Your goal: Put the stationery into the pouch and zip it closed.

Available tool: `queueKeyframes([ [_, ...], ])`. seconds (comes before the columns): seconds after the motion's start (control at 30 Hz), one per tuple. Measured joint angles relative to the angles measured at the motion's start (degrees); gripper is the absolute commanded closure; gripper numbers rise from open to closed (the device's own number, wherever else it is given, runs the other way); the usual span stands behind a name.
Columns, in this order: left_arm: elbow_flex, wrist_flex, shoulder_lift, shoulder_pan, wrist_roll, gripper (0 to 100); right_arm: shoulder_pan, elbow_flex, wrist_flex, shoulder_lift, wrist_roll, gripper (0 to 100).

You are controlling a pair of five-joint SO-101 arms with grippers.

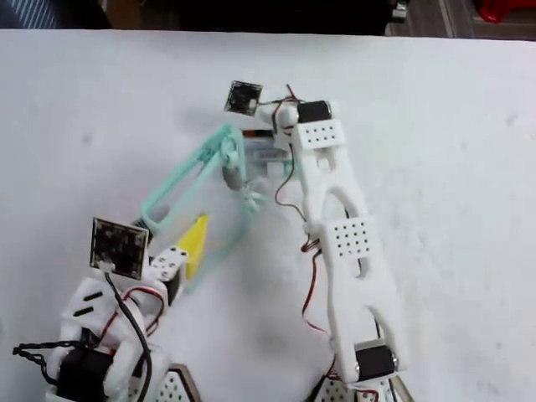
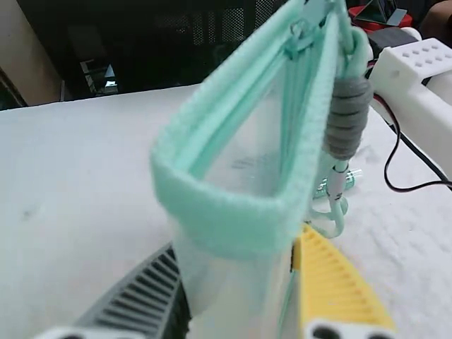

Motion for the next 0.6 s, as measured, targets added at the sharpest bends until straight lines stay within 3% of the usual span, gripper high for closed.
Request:
queueKeyframes([
  [0.3,0.0,0.0,0.0,0.0,0.0,79,0.44,0.53,5.36,-6.15,0.18,98.1],
  [0.6,0.0,0.0,0.0,0.0,0.0,79,4.92,0.79,13.19,-15.56,-4.57,98.1],
])
